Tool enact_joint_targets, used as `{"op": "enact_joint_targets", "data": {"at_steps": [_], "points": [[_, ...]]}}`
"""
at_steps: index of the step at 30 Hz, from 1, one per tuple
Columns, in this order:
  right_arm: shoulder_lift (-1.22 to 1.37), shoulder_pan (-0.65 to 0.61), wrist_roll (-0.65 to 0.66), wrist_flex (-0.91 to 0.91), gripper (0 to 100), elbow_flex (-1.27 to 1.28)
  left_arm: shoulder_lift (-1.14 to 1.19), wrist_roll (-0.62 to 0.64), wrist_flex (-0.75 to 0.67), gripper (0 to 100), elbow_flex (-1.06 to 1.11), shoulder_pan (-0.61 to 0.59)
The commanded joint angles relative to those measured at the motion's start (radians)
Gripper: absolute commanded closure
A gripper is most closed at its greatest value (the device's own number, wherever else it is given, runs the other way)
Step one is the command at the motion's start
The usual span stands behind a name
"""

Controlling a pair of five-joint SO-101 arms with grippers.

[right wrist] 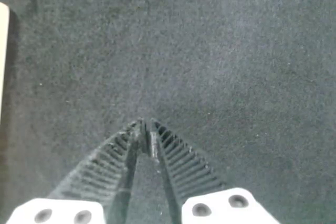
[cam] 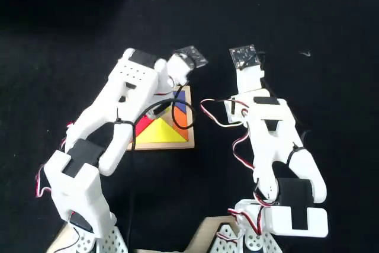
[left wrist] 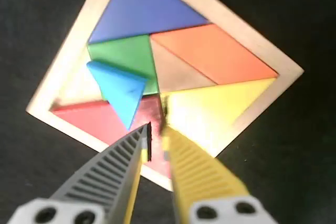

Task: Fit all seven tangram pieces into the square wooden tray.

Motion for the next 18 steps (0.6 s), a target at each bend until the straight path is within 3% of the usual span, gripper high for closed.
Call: {"op": "enact_joint_targets", "data": {"at_steps": [1,10,18], "points": [[-0.004,-0.012,-0.003,-0.012,98.7,-0.036,-0.052,0.072,-0.081,96,0.051,0.012],[-0.004,-0.012,-0.003,-0.012,98.7,-0.036,0.051,0.089,-0.163,96,0.054,-0.065],[-0.004,-0.014,-0.003,-0.012,98.7,-0.036,0.064,0.084,-0.061,96,-0.033,-0.143]]}}
